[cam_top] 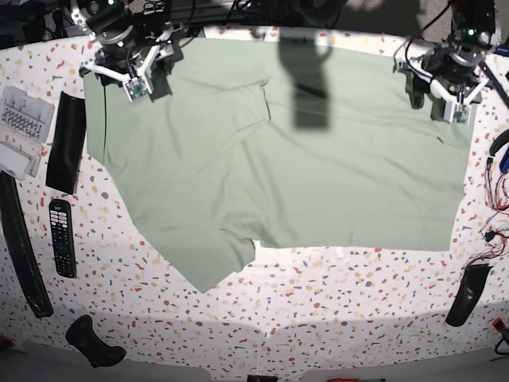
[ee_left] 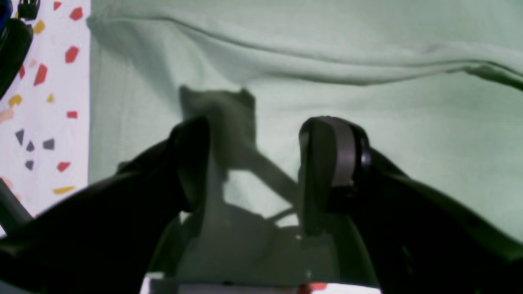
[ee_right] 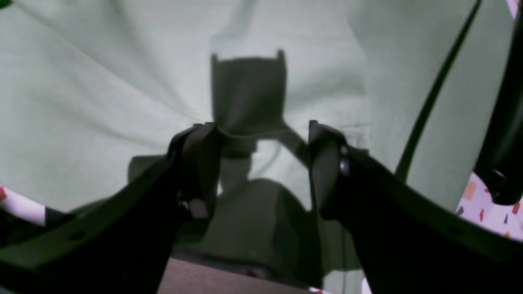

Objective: Fold the T-shirt properly
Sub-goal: 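Open both grippers at the collar edge and raise them off the shirt, then move the left gripper down to the shirt's hem corner and grasp it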

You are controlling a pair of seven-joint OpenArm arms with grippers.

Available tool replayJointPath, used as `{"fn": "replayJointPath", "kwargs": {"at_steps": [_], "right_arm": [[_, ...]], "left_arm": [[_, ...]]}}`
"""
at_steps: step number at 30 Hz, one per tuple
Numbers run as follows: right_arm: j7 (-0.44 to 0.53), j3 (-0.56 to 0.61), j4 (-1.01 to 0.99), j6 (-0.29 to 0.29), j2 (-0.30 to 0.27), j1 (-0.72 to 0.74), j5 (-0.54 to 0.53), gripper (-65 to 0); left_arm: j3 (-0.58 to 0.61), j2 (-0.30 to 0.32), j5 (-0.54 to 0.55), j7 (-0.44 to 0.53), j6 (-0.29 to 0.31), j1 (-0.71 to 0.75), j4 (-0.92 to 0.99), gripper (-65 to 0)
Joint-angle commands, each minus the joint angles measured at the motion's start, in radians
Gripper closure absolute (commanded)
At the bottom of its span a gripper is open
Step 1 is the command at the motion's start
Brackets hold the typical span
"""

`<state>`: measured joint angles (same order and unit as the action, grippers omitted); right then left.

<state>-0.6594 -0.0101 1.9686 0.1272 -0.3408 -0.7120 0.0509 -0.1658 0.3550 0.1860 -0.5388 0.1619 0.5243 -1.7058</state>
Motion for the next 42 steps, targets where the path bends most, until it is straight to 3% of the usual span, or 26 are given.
{"fn": "replayJointPath", "kwargs": {"at_steps": [1,13,22,27,31,42], "right_arm": [[0.009,-0.011,0.013,-0.009,-0.006,-0.006,0.013,-32.9],[0.002,-0.037,0.013,-0.084,-0.008,-0.003,0.032,-32.9],[-0.05,-0.038,0.013,-0.19,-0.008,-0.003,0.159,-32.9],[-0.024,-0.043,0.014,-0.227,-0.008,-0.003,0.168,-32.9],[-0.027,-0.043,0.06,-0.284,-0.008,-0.003,0.255,-32.9],[-0.066,-0.043,0.27,-0.293,-0.008,-0.003,0.308,-32.9]], "left_arm": [[-0.004,0.009,-0.029,-0.052,-0.016,0.002,-0.004,-36.0],[-0.004,0.027,-0.029,-0.124,-0.016,0.0,-0.088,-36.0],[-0.004,0.05,-0.04,-0.163,-0.016,0.008,-0.087,-36.0],[-0.004,0.05,-0.04,-0.167,-0.016,0.006,-0.088,-36.0],[-0.004,0.05,-0.04,-0.156,-0.016,0.005,-0.106,-36.0],[-0.004,0.05,-0.041,-0.134,-0.016,0.004,-0.363,-36.0]]}}
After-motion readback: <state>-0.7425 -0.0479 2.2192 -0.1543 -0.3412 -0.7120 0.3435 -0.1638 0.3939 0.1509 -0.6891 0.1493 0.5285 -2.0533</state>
